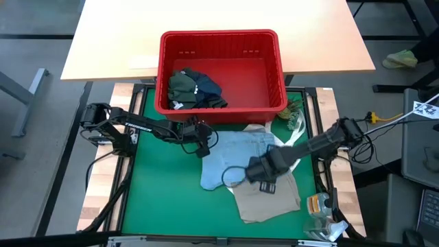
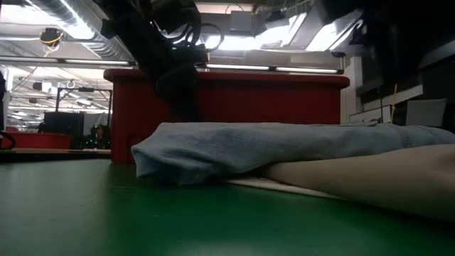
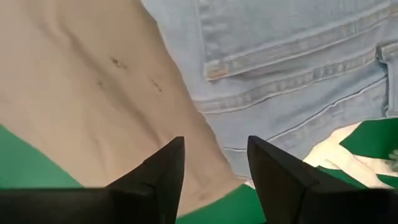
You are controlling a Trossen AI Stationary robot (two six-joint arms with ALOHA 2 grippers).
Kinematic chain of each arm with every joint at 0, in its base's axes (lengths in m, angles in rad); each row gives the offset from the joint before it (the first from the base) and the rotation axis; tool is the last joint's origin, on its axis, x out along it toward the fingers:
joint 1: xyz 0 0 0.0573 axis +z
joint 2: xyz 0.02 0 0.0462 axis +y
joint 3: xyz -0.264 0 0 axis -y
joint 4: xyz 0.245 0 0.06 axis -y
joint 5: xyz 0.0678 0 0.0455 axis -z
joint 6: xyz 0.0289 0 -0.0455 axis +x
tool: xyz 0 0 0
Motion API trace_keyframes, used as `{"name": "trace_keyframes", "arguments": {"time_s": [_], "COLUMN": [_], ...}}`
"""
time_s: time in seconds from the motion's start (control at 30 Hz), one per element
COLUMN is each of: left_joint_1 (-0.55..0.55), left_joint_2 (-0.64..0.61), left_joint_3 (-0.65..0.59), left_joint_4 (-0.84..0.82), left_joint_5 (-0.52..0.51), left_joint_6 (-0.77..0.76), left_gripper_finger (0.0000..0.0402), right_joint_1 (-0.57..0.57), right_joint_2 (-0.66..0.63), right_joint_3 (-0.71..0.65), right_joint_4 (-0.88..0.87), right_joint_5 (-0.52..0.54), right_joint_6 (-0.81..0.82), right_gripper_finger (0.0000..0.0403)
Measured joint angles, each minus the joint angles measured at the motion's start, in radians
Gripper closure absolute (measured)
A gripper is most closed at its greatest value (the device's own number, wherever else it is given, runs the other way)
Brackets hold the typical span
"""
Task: Fold Laundry from Bin
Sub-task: Fold the light blue jeans, then stack the light blue jeans on top of the brown shorts
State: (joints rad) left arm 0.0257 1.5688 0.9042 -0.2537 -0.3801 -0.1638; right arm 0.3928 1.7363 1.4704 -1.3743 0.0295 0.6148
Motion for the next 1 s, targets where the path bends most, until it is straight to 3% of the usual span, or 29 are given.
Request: {"name": "trace_keyframes", "arguments": {"time_s": [0.33, 0.63, 1.0], "left_joint_1": [-0.001, -0.001, -0.001], "left_joint_2": [0.000, 0.000, -0.001], "left_joint_3": [0.000, 0.000, 0.000], "left_joint_4": [0.000, 0.000, 0.001], "left_joint_5": [0.000, 0.000, 0.000], "left_joint_6": [0.017, 0.014, 0.009], "left_gripper_finger": [0.0257, 0.0257, 0.0257], "right_joint_1": [0.170, 0.190, 0.189], "right_joint_2": [0.018, 0.078, 0.079], "right_joint_3": [0.000, -0.063, -0.187], "right_joint_4": [0.097, 0.084, 0.152], "right_joint_5": [0.243, 0.234, 0.303], "right_joint_6": [0.119, 0.114, 0.112], "right_gripper_finger": [0.0226, 0.0226, 0.0226]}}
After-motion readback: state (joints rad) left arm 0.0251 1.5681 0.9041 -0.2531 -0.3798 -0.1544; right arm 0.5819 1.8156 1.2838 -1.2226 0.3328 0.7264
